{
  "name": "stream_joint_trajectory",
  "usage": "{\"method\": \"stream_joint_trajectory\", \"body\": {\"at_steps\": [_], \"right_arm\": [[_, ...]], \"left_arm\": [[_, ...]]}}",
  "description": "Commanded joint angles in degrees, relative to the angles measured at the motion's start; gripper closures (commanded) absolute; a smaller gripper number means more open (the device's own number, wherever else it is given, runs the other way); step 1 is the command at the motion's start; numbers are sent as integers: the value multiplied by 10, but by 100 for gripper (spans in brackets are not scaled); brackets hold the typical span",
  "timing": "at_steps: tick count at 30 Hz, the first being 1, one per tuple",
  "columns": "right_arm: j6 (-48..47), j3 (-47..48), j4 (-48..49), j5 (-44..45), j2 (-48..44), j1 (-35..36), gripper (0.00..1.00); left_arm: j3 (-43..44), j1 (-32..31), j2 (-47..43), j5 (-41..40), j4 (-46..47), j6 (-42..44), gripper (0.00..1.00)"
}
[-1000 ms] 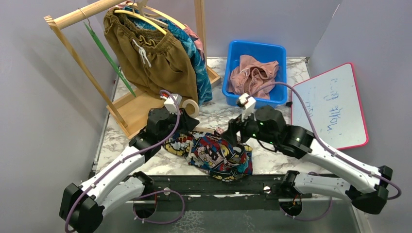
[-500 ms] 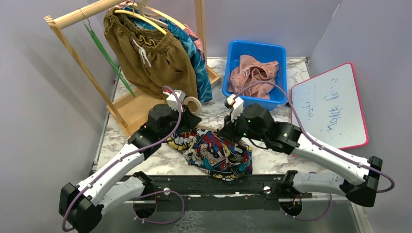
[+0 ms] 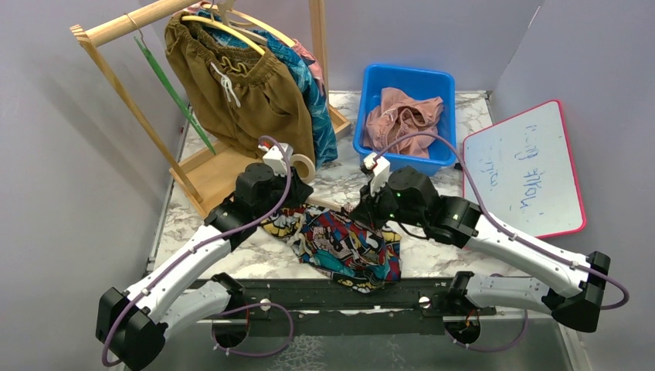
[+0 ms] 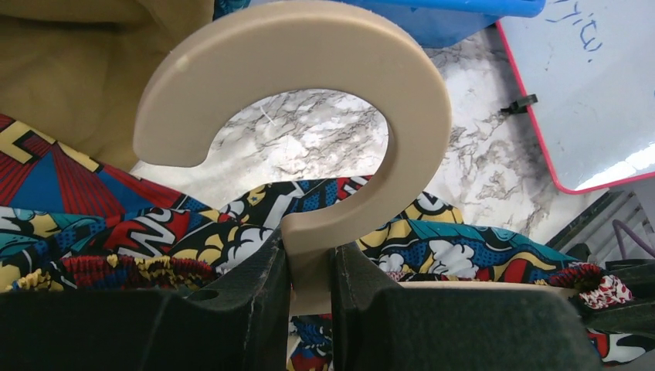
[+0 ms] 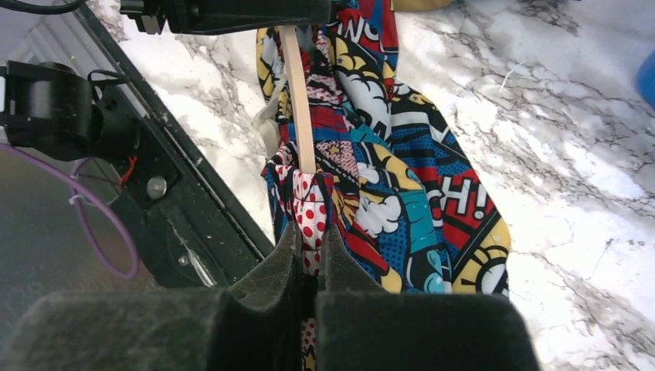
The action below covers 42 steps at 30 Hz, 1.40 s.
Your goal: Remove the shorts from the hanger
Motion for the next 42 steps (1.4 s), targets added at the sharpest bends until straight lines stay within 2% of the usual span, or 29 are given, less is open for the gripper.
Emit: {"method": "stream_joint_trajectory", "body": {"at_steps": [1, 3, 8, 11, 15, 19, 22, 25, 31, 34, 42], "right_arm": [[1, 1, 17, 2, 14, 0, 99], [9, 8, 0, 51, 13, 0, 99], [76, 5, -52, 243, -32, 0, 99], [102, -13, -56, 304, -82, 0, 99], [116, -39, -43, 341, -147, 0, 99], [104, -51, -40, 352, -177, 0, 99], [104, -44, -72, 369, -170, 0, 99], [87, -47, -77, 345, -156, 0, 99], [92, -81, -64, 299, -95, -1, 99], [66, -98, -29, 240, -57, 0, 99], [77, -85, 0, 218, 32, -1, 99]], "left_arm": [[18, 4, -8, -18, 12, 0, 100], [15, 4, -15, -40, 4, -5, 100], [20, 4, -21, -129, -42, -22, 100], [19, 5, -27, -169, -60, -35, 100], [11, 5, -38, -188, -65, -43, 100], [11, 5, -38, -193, -64, -43, 100], [11, 5, -37, -196, -63, -49, 100], [11, 5, -39, -189, -54, -58, 100], [3, 5, -61, -194, -30, -84, 100], [-8, 5, -79, -191, -16, -89, 100], [-15, 5, -65, -166, -20, -94, 100]]}}
